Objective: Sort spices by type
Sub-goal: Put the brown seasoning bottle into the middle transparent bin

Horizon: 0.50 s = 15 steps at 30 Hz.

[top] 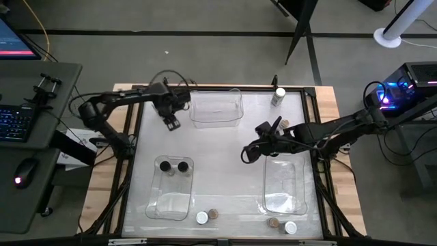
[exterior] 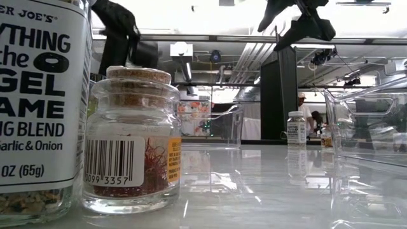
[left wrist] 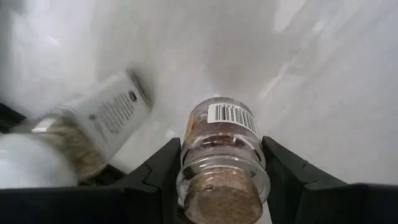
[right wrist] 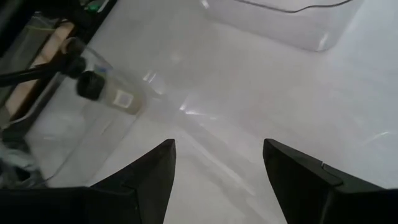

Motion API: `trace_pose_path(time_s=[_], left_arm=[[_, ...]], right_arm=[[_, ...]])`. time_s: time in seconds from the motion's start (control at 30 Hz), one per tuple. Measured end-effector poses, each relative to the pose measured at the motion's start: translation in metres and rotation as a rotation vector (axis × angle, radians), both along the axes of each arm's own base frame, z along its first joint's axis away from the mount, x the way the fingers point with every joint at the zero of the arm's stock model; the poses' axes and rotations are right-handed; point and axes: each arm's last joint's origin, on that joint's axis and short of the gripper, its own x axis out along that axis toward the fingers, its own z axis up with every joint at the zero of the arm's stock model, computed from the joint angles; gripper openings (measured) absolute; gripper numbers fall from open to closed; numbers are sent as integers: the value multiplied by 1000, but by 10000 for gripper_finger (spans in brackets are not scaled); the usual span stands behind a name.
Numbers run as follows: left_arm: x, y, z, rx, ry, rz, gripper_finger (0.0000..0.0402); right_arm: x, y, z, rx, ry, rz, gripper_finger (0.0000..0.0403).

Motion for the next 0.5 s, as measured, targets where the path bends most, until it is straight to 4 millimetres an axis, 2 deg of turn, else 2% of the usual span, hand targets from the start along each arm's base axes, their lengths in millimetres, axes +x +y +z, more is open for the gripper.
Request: trace_pose_path(time_s=[0.2, 0.3, 0.37, 0.5], left_arm=[[21, 2, 76, 85, -447, 23, 147], [38, 8, 100, 161, -584, -4, 147], [54, 16, 104, 183, -614, -29, 147], [89, 38, 84, 143, -499, -90, 147]], right_arm=[[6, 2, 5, 12, -79, 20, 238], [9, 0, 8, 3, -115, 2, 238], [10, -3, 9, 3, -125, -8, 238], [12, -8, 9, 6, -138, -31, 238]])
